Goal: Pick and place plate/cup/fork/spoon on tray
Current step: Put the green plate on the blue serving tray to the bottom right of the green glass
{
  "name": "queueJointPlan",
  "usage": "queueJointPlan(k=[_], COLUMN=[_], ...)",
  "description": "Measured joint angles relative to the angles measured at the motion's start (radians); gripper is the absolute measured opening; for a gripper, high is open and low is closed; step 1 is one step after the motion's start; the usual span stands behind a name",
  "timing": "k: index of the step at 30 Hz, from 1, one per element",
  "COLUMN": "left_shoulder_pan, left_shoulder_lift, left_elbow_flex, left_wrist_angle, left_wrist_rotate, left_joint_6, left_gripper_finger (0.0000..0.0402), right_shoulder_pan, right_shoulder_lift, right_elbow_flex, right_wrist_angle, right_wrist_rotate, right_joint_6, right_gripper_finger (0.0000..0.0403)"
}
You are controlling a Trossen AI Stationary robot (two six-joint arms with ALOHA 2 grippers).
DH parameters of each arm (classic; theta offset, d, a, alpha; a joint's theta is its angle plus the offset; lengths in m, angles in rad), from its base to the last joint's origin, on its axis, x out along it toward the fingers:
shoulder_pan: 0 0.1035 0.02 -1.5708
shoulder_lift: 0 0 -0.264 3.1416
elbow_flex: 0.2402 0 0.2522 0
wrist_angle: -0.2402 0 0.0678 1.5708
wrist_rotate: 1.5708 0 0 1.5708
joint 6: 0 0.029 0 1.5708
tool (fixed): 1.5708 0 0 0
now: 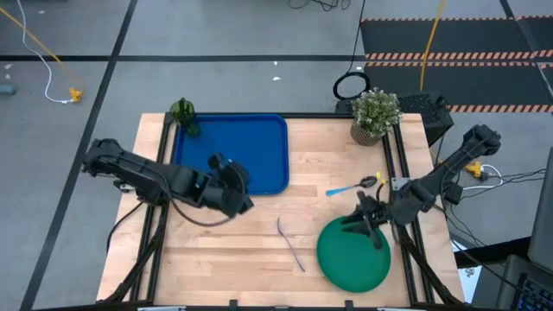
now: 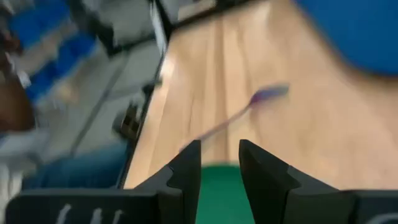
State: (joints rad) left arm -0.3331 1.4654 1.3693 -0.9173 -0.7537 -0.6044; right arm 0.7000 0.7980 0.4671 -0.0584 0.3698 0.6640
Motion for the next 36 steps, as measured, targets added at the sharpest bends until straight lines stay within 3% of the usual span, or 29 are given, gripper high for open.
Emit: queueJointPlan(k=[6, 11, 19, 25, 36], left_shoulder_pan=[-0.050, -0.063, -0.068, -0.068, -0.066], left_shoulder_lift=[0.063, 0.084, 0.105, 0.109, 0.110], left_elbow_flex=[0.000, -0.002, -0.001, -0.002, -0.002], left_wrist_angle=[0.065, 0.094, 0.160, 0.163, 0.163], left_wrist_rotate=[-0.033, -0.042, -0.052, -0.051, -0.050], left_joint_6=[-0.002, -0.008, 0.024, 0.021, -0.002], left_gripper_finger=[0.0145, 0.0145, 0.0145, 0.0145, 0.0145], right_shoulder_pan=[0.153, 0.249, 0.344, 0.365, 0.429], right_shoulder_lift=[0.215, 0.346, 0.492, 0.562, 0.611], right_elbow_flex=[0.229, 0.320, 0.327, 0.327, 0.327], right_wrist_angle=[-0.223, -0.330, -0.328, -0.307, -0.272], right_wrist_rotate=[-0.019, -0.095, -0.272, -0.374, -0.358], right_joint_6=[0.080, 0.233, 0.472, 0.525, 0.437], right_gripper_finger=[0.0103, 0.0103, 0.0103, 0.0103, 0.0102])
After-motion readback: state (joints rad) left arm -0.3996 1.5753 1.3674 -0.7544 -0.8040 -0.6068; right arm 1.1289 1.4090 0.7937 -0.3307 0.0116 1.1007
